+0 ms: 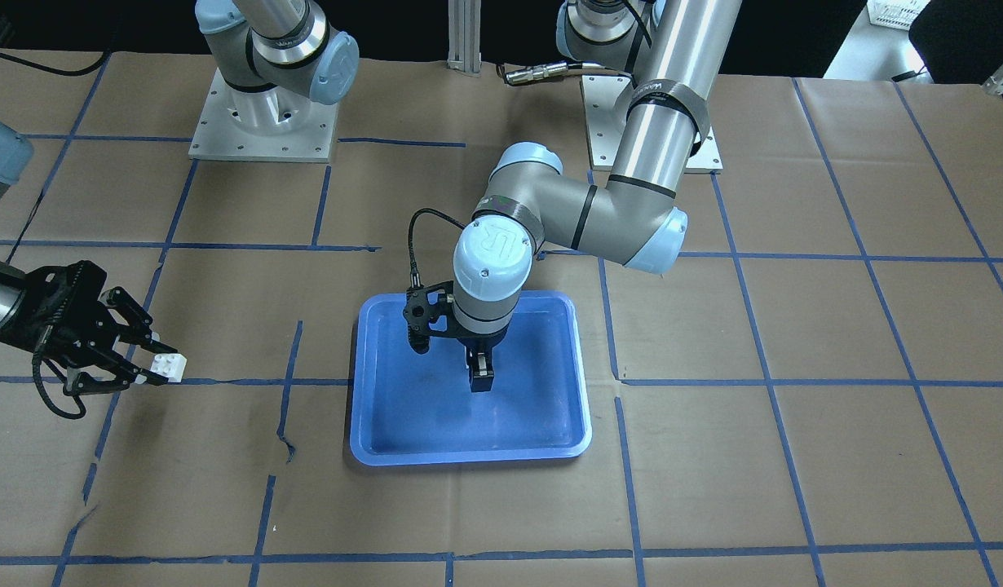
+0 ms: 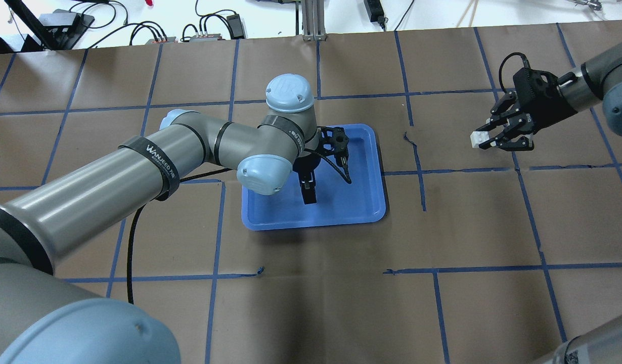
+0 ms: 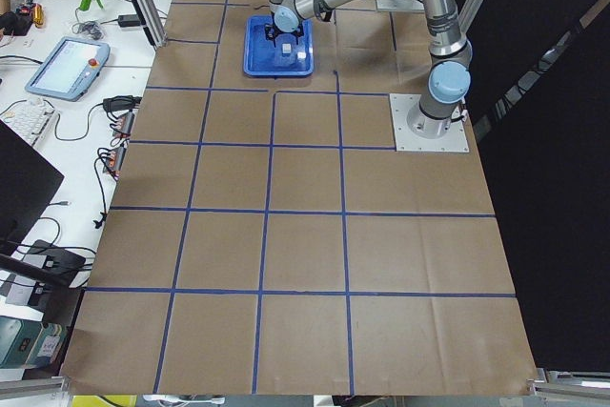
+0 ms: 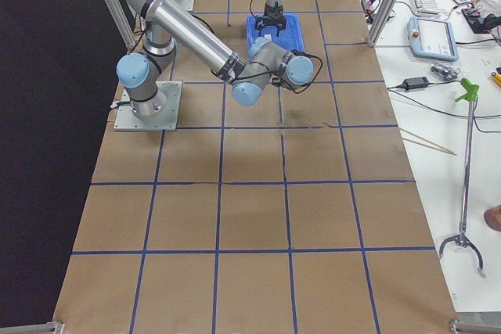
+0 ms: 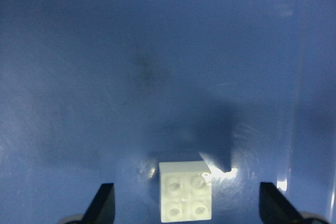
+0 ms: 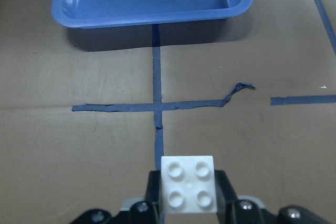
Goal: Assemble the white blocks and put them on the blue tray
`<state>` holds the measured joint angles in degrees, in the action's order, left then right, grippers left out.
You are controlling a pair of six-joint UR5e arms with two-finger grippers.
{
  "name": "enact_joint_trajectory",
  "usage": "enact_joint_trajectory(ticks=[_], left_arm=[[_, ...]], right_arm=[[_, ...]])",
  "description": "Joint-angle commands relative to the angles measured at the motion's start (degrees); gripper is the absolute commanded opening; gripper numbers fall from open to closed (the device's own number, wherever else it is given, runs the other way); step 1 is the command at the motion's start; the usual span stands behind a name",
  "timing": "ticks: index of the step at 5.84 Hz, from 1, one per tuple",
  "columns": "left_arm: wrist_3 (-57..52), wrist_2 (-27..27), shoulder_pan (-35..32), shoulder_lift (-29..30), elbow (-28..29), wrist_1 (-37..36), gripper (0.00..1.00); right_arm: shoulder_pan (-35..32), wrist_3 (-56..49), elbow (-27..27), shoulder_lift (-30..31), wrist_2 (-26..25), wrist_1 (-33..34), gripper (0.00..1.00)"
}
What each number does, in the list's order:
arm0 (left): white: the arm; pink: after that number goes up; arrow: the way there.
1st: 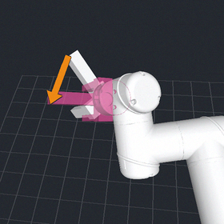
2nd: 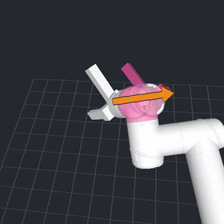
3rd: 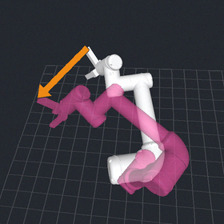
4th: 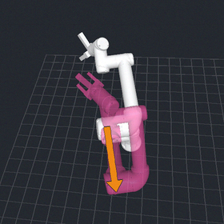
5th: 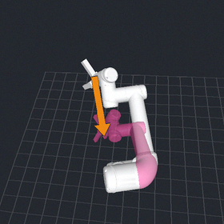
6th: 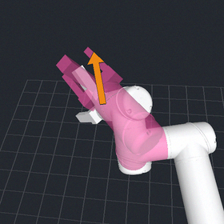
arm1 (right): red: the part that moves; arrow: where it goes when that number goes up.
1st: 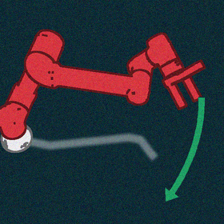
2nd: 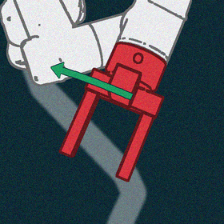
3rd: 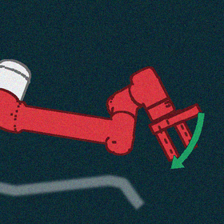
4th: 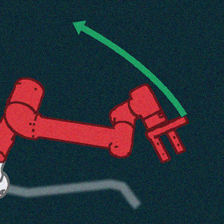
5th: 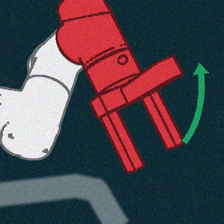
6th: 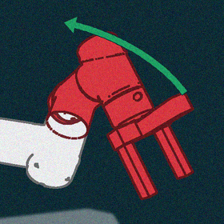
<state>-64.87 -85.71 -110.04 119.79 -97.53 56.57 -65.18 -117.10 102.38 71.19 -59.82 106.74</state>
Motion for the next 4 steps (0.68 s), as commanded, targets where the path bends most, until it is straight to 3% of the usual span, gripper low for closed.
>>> enact_joint_trajectory(ticks=[1,2,4], left_arm=[[0.0,-0.1,0.0,-0.8,0.1,0.2,0.99],[0.2,-0.4,0.0,-2.7,0.8,1.7,0.99],[5.8,-0.6,2.6,-12.2,1.9,14.5,0.99]], right_arm=[[-3.3,0.8,0.4,0.0,0.5,0.0,0.32],[-4.8,2.1,0.8,0.0,0.6,0.0,0.32],[-6.9,2.3,3.0,0.0,3.9,1.1,0.34]])
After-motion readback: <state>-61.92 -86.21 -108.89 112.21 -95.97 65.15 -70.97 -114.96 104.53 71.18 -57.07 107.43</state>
